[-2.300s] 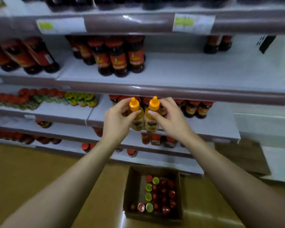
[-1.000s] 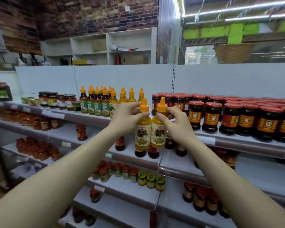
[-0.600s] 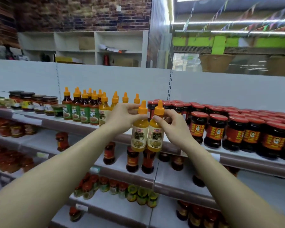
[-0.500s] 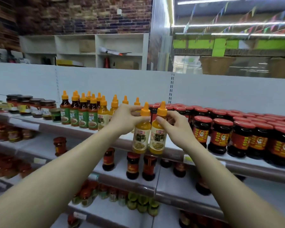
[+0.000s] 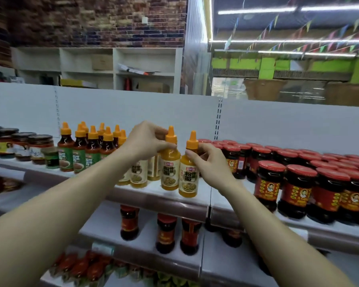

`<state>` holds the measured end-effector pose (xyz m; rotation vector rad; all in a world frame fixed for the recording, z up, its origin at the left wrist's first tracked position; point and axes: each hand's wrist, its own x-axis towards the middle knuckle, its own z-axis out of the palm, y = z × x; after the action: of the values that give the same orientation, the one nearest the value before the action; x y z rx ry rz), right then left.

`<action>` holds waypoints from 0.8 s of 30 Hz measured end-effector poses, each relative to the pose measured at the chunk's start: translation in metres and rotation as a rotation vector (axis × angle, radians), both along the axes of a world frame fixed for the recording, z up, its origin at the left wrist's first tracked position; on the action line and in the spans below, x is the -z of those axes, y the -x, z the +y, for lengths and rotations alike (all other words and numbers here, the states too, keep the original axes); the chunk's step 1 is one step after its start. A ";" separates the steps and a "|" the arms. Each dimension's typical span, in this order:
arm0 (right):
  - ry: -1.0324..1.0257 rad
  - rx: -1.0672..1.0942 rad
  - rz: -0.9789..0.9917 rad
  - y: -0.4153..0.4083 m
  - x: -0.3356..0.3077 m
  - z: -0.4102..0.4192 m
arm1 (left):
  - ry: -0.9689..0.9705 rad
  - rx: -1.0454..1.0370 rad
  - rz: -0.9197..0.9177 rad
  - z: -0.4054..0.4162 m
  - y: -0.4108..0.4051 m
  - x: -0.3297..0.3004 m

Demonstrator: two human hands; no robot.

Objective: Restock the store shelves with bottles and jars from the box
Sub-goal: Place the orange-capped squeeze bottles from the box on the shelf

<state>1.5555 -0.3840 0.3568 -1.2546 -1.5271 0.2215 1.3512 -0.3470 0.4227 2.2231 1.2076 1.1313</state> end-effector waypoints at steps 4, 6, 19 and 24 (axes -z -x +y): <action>0.033 0.011 -0.041 0.021 0.001 0.022 | 0.042 -0.021 0.028 0.027 0.016 0.000; 0.048 0.020 -0.045 0.028 0.001 0.032 | 0.034 -0.027 0.044 0.041 0.022 0.003; 0.121 0.125 -0.023 0.044 0.012 0.061 | -0.087 -0.002 0.195 0.084 0.025 0.021; 0.118 0.136 0.009 0.045 0.018 0.062 | -0.124 -0.005 0.229 0.084 0.025 0.021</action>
<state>1.5108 -0.3221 0.3384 -1.4428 -1.4313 0.2309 1.3263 -0.2625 0.4017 2.5003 1.2616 0.9992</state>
